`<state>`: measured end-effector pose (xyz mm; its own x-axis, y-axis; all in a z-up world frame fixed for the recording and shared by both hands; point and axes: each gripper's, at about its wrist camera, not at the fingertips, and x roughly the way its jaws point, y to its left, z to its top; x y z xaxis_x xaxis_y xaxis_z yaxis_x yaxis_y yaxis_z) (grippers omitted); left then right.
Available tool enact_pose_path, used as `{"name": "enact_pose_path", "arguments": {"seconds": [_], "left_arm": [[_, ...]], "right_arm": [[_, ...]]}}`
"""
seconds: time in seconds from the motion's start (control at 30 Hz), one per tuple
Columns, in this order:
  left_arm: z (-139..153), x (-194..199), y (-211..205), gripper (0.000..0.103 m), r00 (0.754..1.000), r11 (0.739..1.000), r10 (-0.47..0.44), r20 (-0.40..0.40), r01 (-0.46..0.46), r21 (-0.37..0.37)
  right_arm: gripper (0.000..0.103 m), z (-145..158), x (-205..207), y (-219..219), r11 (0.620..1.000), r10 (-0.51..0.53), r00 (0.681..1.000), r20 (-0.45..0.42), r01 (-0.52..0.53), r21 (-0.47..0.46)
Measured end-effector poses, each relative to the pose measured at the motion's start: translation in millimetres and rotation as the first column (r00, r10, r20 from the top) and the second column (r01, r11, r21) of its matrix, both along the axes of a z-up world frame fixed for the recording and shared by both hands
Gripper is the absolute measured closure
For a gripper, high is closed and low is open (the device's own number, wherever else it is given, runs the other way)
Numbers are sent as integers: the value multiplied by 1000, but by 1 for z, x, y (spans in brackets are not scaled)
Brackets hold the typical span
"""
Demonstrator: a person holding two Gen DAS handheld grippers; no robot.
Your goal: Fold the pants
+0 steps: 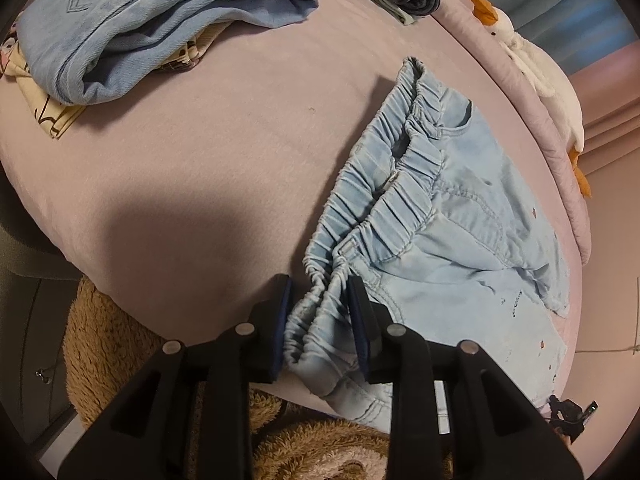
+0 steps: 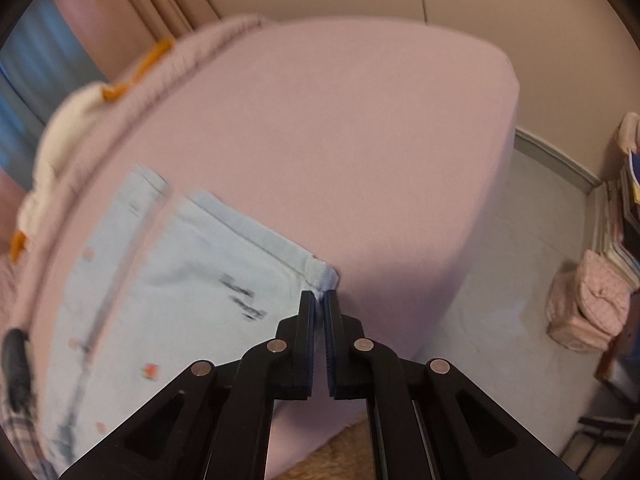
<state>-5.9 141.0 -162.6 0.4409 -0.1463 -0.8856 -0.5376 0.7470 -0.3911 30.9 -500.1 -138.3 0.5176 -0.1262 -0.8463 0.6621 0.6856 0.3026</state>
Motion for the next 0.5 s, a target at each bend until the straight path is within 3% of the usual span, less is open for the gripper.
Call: {"name": "enact_pose_path", "arguments": {"seconds": [0.5], "left_arm": [[2, 2, -7, 71, 1000, 998, -12, -9, 13, 60]], "right_arm": [[99, -5, -1, -1, 1000, -26, 1000, -11, 26, -7]]}}
